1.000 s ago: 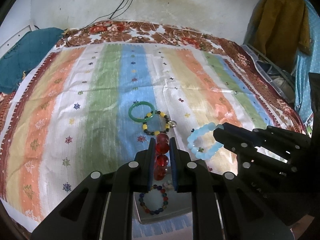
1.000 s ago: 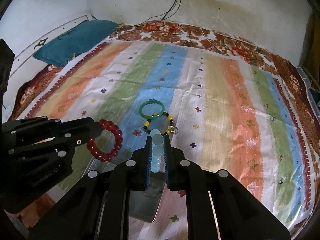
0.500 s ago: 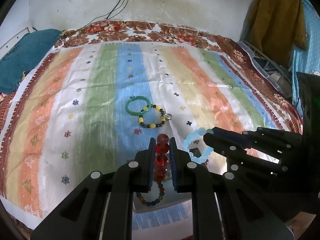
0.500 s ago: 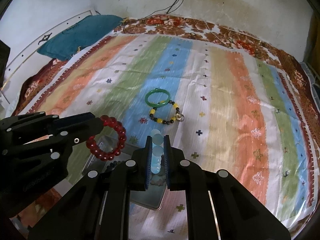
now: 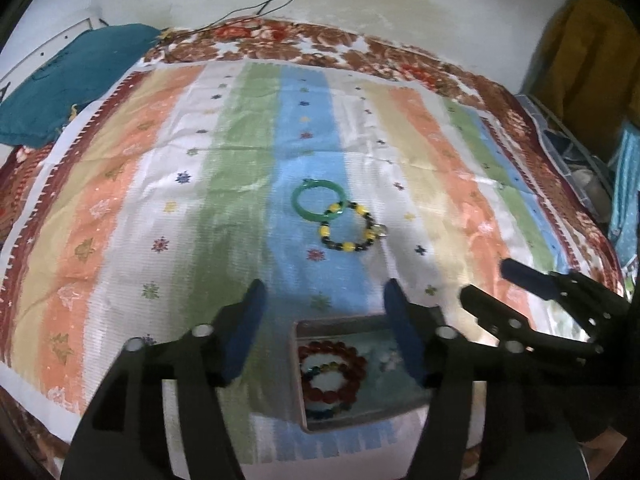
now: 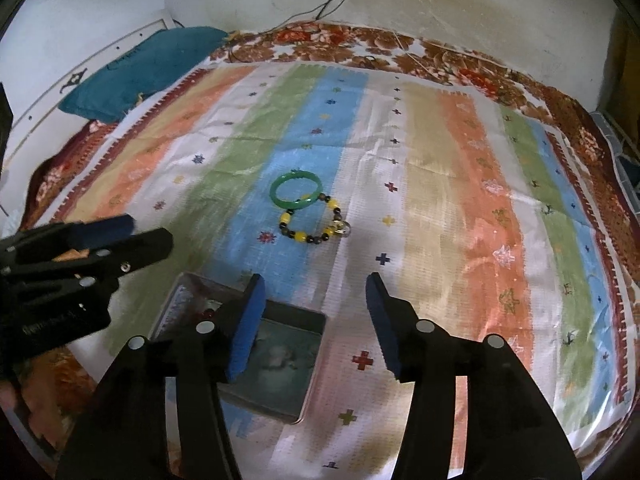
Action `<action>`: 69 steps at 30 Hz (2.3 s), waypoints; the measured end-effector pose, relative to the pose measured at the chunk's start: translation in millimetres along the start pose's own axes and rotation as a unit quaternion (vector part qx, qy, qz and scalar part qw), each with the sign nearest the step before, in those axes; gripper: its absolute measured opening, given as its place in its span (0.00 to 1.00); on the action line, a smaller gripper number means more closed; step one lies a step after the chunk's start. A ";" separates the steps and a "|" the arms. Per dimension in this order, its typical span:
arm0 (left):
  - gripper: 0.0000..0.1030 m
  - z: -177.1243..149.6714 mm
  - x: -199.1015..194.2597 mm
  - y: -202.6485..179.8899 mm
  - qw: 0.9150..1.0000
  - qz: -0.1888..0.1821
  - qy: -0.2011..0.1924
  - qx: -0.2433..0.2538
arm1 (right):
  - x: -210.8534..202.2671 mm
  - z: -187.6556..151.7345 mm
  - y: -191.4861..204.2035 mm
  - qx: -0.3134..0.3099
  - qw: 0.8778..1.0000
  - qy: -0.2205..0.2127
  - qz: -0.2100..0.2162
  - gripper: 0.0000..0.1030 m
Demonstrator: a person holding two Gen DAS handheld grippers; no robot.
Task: Organize jewelry
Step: 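Move both open tools toward the green jade bangle and yellow-black bracelet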
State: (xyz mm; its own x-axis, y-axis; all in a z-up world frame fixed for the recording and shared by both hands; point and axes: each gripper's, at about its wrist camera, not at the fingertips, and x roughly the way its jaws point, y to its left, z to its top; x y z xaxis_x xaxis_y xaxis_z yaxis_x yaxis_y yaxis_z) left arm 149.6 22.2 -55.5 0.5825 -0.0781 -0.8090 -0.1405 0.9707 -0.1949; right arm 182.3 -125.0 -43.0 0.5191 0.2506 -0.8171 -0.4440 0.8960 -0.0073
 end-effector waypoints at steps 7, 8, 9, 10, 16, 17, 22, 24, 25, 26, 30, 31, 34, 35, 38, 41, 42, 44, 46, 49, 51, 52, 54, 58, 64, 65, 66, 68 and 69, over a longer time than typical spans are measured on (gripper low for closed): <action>0.81 16.6 12.4 9.0 1.000 0.024 -0.003 -0.009 | 13.6 10.7 -12.3 0.018 1.000 0.011 -0.003 0.60; 0.83 18.8 13.0 8.7 0.999 0.032 -0.008 -0.007 | 15.3 11.6 -13.4 0.019 1.000 0.012 -0.003 0.62; 0.87 21.7 14.6 7.7 0.999 0.043 -0.013 -0.004 | 16.8 12.7 -13.4 0.020 1.000 0.013 -0.003 0.64; 0.90 23.8 16.5 7.0 0.999 0.051 -0.014 -0.001 | 18.6 14.0 -14.2 0.021 1.000 0.014 -0.002 0.66; 0.94 32.1 39.4 12.4 0.999 0.037 0.015 -0.010 | 33.5 24.6 -19.4 0.032 0.999 0.025 0.019 0.72; 0.94 34.0 42.4 15.1 0.999 0.034 0.017 -0.018 | 35.9 26.6 -20.4 0.034 0.999 0.025 0.020 0.74; 0.94 47.0 63.0 25.8 0.998 0.051 0.021 -0.029 | 42.3 34.6 -20.0 0.037 0.999 0.023 0.033 0.76; 0.94 50.0 71.2 30.1 0.997 0.056 0.029 -0.035 | 45.1 36.8 -19.7 0.035 0.999 0.024 0.031 0.76; 0.94 51.1 74.6 31.8 0.997 0.054 0.033 -0.037 | 46.7 37.3 -19.6 0.033 0.999 0.024 0.032 0.76; 0.94 51.7 77.1 33.1 0.997 0.053 0.036 -0.039 | 48.0 37.8 -19.8 0.032 0.999 0.025 0.031 0.76; 0.94 53.0 83.3 34.8 0.997 0.055 0.042 -0.035 | 54.7 40.9 -23.3 0.031 0.999 0.028 0.031 0.76; 0.94 53.1 84.3 34.1 0.997 0.054 0.043 -0.034 | 55.9 41.4 -24.2 0.032 0.999 0.029 0.031 0.76; 0.94 53.5 88.6 31.8 0.997 0.044 0.048 -0.030 | 61.9 43.9 -24.7 0.028 0.999 0.032 0.030 0.76; 0.94 54.1 90.4 31.7 0.997 0.043 0.049 -0.029 | 64.1 44.8 -24.4 0.027 0.999 0.033 0.029 0.76; 0.94 57.4 96.6 34.3 0.997 0.040 0.051 -0.034 | 70.4 46.2 -24.6 0.025 0.998 0.040 0.032 0.76; 0.94 61.6 105.2 36.9 0.997 0.041 0.057 -0.042 | 73.5 48.7 -24.1 0.024 0.998 0.042 0.037 0.76; 0.94 62.9 108.9 37.4 0.996 0.042 0.059 -0.043 | 74.4 49.1 -23.8 0.022 0.998 0.042 0.037 0.76; 0.94 64.0 114.6 37.0 0.996 0.046 0.065 -0.039 | 77.3 50.2 -23.7 0.019 0.998 0.043 0.038 0.76; 0.94 64.6 119.2 36.6 0.996 0.047 0.072 -0.036 | 80.9 50.9 -24.1 0.020 0.998 0.047 0.043 0.76; 0.94 66.1 122.2 34.9 0.996 0.043 0.074 -0.029 | 85.7 51.9 -25.5 0.026 0.997 0.056 0.051 0.76; 0.94 67.7 124.3 34.6 0.996 0.036 0.074 -0.029 | 88.1 53.4 -26.3 0.028 0.997 0.057 0.051 0.76; 0.94 68.6 125.7 34.6 0.996 0.035 0.075 -0.029 | 89.0 54.0 -26.3 0.029 0.997 0.058 0.051 0.76; 0.94 69.8 129.1 34.9 0.996 0.034 0.076 -0.031 | 92.4 55.3 -26.6 0.030 0.996 0.060 0.054 0.76; 0.94 71.6 138.9 36.1 0.995 0.021 0.090 -0.040 | 100.2 57.3 -23.7 0.020 0.996 0.064 0.052 0.76; 0.94 75.7 148.2 39.9 0.994 0.015 0.094 -0.052 | 114.4 60.3 -24.2 0.013 0.996 0.072 0.052 0.76; 0.94 76.2 151.4 39.2 0.994 0.023 0.095 -0.046 | 116.1 60.7 -24.4 0.011 0.996 0.073 0.051 0.76; 0.94 76.7 153.1 39.6 0.994 0.024 0.096 -0.044 | 118.2 60.9 -24.2 0.009 0.996 0.076 0.052 0.75; 0.94 77.1 159.1 39.9 0.994 0.025 0.100 -0.041 | 121.3 61.5 -23.6 0.005 0.996 0.078 0.053 0.75; 0.92 77.7 160.3 40.5 0.994 0.023 0.101 -0.039 | 122.8 61.8 -23.3 0.004 0.995 0.080 0.053 0.75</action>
State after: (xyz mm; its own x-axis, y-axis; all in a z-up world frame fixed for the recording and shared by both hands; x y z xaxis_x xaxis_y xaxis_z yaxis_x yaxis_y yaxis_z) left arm 299.5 66.6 -150.0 0.4030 -0.0849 -0.9113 -0.2295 0.9545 -0.1904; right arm 301.5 -92.4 -107.5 0.3468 0.2838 -0.8940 -0.4847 0.8702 0.0882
